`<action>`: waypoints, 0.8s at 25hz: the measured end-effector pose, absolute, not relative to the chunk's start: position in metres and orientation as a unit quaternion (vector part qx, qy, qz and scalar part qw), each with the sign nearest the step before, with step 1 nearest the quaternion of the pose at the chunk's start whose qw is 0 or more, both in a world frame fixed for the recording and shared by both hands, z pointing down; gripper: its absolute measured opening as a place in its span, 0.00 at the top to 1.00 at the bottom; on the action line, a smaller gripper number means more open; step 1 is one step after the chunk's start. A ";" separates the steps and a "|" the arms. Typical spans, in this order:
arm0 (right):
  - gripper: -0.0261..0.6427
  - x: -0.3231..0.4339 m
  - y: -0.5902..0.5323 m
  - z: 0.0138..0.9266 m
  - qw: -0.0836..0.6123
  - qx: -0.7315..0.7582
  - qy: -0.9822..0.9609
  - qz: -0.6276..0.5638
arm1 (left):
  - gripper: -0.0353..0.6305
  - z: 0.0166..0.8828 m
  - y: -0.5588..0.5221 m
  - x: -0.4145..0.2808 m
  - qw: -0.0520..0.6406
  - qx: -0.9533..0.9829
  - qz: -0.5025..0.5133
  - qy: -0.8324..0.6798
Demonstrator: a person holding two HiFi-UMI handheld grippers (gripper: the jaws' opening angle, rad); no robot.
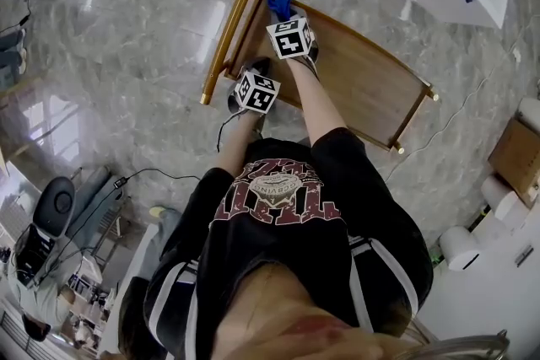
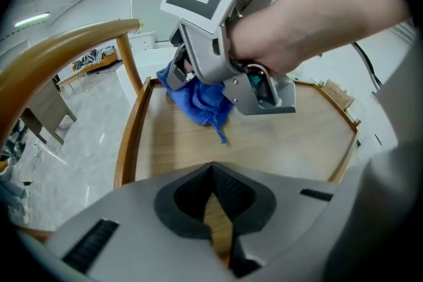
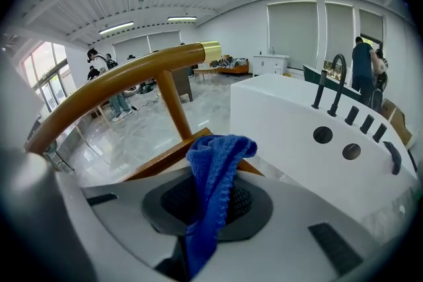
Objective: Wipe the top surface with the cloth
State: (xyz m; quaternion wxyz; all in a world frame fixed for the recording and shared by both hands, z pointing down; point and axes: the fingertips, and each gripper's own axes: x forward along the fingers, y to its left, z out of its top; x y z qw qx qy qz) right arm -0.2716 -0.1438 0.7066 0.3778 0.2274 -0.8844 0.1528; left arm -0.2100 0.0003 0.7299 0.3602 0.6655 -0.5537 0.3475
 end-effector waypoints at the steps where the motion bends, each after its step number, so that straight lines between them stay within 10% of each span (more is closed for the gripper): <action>1: 0.87 -0.268 -0.144 0.706 0.379 0.229 -0.883 0.153 | 0.88 0.730 0.000 -0.210 0.360 0.665 0.348 -0.554; 20: 0.87 -0.209 -0.151 0.708 0.380 0.266 -0.869 0.174 | 0.88 0.730 0.001 -0.207 0.337 0.657 0.377 -0.559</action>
